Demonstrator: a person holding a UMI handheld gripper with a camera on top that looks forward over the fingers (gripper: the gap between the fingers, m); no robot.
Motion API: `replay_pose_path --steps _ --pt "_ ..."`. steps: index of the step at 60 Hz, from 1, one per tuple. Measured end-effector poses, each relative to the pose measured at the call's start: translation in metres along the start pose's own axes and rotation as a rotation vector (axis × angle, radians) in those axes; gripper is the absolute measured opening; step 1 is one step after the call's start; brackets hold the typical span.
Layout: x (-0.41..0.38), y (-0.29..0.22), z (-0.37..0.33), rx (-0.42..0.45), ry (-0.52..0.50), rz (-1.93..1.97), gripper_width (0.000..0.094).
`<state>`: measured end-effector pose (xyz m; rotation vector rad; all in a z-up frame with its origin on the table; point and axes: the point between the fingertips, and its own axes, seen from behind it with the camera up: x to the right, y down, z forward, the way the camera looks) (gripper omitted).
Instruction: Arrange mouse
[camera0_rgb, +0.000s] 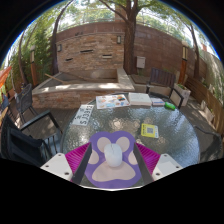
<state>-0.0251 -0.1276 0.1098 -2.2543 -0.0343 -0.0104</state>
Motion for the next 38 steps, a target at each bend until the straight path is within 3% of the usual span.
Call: replay_pose_path --steps 16,38 --pt "-0.004 -0.013 -0.124 0.056 0.025 -0.006 0.0869" --pt "-0.013 0.049 -0.22 0.036 0.013 -0.032 0.0846"
